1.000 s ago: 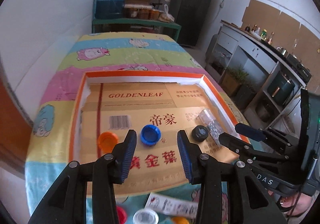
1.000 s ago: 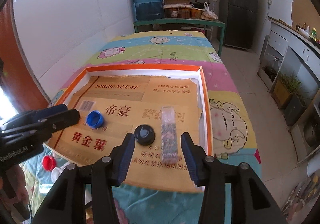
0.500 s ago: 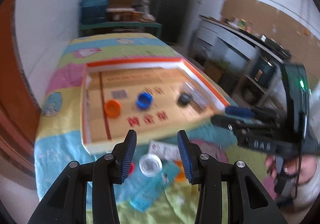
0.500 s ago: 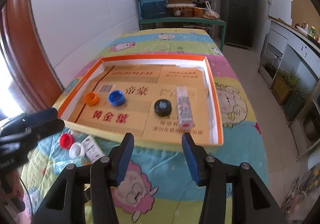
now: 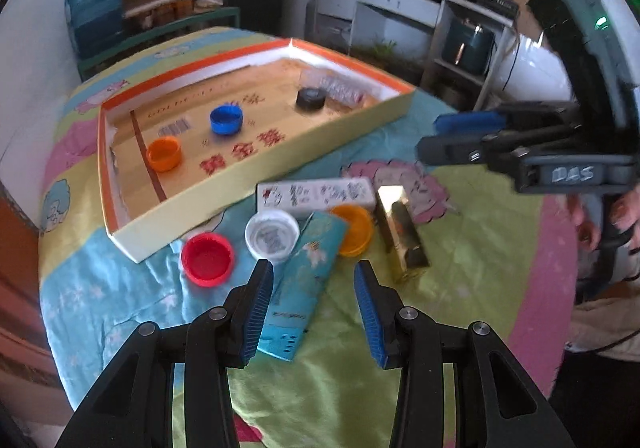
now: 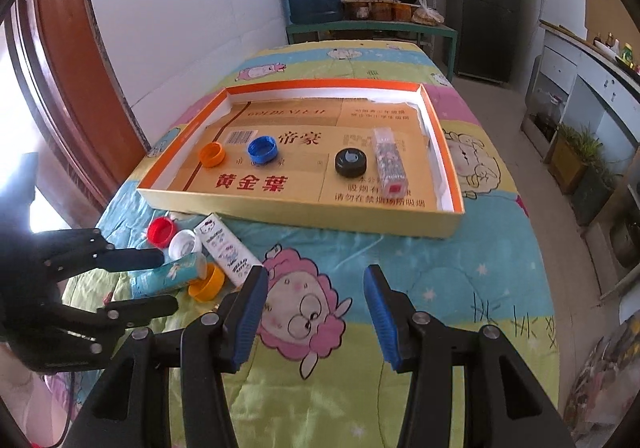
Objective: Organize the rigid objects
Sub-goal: 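Grasp the teal tube with the left tool while the right tool grasps the gold box, then carry the teal tube and gold box over the GOLDENLEAF box with both tools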
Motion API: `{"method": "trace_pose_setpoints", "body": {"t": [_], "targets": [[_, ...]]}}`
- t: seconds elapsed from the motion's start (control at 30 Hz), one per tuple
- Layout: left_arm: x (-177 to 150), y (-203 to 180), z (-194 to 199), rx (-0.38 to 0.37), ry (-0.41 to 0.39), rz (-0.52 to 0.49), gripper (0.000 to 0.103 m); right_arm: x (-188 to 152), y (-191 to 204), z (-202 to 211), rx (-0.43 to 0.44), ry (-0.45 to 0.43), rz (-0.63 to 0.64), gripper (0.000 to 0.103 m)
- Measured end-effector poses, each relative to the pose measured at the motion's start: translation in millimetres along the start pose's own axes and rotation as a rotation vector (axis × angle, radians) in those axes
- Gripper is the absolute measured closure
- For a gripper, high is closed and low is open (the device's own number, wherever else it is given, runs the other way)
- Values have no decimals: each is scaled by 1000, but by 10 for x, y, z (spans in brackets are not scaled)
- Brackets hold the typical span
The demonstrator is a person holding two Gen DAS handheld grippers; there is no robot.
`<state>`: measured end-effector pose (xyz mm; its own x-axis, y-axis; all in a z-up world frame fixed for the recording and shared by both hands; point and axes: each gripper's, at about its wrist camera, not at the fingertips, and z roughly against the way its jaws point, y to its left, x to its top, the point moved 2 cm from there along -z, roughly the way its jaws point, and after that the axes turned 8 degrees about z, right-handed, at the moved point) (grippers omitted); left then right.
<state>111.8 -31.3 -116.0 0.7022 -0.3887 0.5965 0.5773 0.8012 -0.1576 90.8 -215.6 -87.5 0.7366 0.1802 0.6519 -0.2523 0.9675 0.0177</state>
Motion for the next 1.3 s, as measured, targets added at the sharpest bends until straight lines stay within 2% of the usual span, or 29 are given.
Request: {"method": "trace_pose_setpoints", "body": {"t": [0.03, 0.1, 0.27, 0.5, 0.67, 0.8, 0.9, 0.93, 1.03, 1.13, 1.3], "targets": [[-16, 14, -24, 5, 7, 4, 60, -18, 4, 9, 0, 3, -3, 53], [-34, 32, -17, 22, -15, 11, 70, -52, 14, 12, 8, 10, -6, 53], [-86, 64, 39, 20, -32, 69, 79, -135, 136, -25, 42, 39, -5, 53], [-191, 46, 297, 49, -115, 216, 80, -226, 411, -83, 136, 55, -31, 53], [-235, 39, 506, 99, -183, 293, 80, -191, 531, -193, 91, 58, -65, 53], [-262, 57, 571, 90, -200, 334, 80, -179, 593, -280, 58, 68, -83, 53], [-267, 77, 585, 83, -207, 349, 80, -194, 642, -305, 30, 72, -49, 53], [-265, 75, 583, 80, -207, 350, 80, -204, 646, -300, 26, 74, -39, 62], [-268, 71, 585, 75, -201, 348, 80, -230, 575, -269, 39, 80, -46, 72], [-269, 62, 576, 76, -195, 348, 80, -260, 498, -227, 36, 87, -55, 79], [-225, 33, 585, 66, -201, 344, 80, -307, 417, -103, 45, 73, -53, 83]]}}
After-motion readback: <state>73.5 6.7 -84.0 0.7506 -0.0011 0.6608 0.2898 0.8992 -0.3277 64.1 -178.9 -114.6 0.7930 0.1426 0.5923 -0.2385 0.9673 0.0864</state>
